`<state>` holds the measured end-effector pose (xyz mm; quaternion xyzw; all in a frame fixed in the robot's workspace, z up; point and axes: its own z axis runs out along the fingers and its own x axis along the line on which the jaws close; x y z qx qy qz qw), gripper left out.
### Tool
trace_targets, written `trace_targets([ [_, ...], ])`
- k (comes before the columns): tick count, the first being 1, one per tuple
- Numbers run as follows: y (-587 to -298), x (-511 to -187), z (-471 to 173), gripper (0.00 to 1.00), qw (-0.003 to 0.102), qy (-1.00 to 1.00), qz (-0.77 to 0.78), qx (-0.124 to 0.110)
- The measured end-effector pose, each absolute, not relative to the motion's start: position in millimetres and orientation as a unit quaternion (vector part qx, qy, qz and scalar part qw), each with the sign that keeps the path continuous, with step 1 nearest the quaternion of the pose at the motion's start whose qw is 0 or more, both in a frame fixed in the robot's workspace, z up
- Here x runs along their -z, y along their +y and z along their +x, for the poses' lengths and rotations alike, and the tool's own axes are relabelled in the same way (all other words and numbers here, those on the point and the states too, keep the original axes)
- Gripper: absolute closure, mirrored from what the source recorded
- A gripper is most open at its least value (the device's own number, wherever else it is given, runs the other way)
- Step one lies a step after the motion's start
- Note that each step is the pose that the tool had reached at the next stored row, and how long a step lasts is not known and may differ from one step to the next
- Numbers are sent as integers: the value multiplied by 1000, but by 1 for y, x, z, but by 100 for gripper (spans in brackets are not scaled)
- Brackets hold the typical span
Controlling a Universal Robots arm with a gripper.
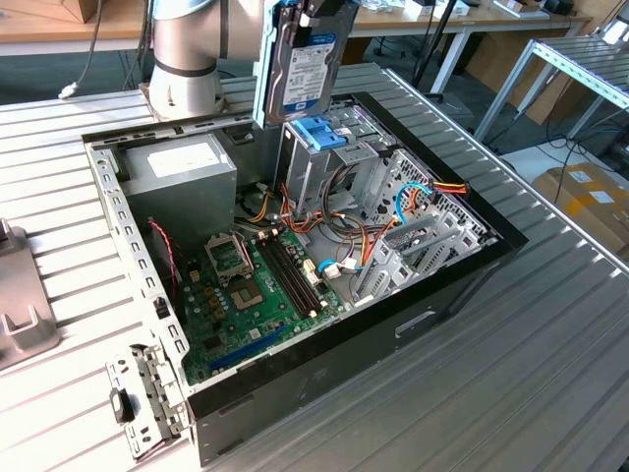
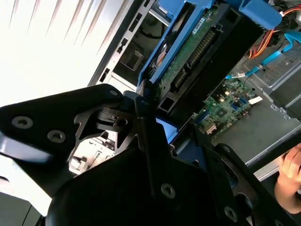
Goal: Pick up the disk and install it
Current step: 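Pick up the disk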
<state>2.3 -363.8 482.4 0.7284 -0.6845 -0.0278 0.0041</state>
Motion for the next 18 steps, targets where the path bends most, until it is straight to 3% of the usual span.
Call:
trace_targets([
  [18, -390, -482, 2, 63, 4, -685, 728, 28],
])
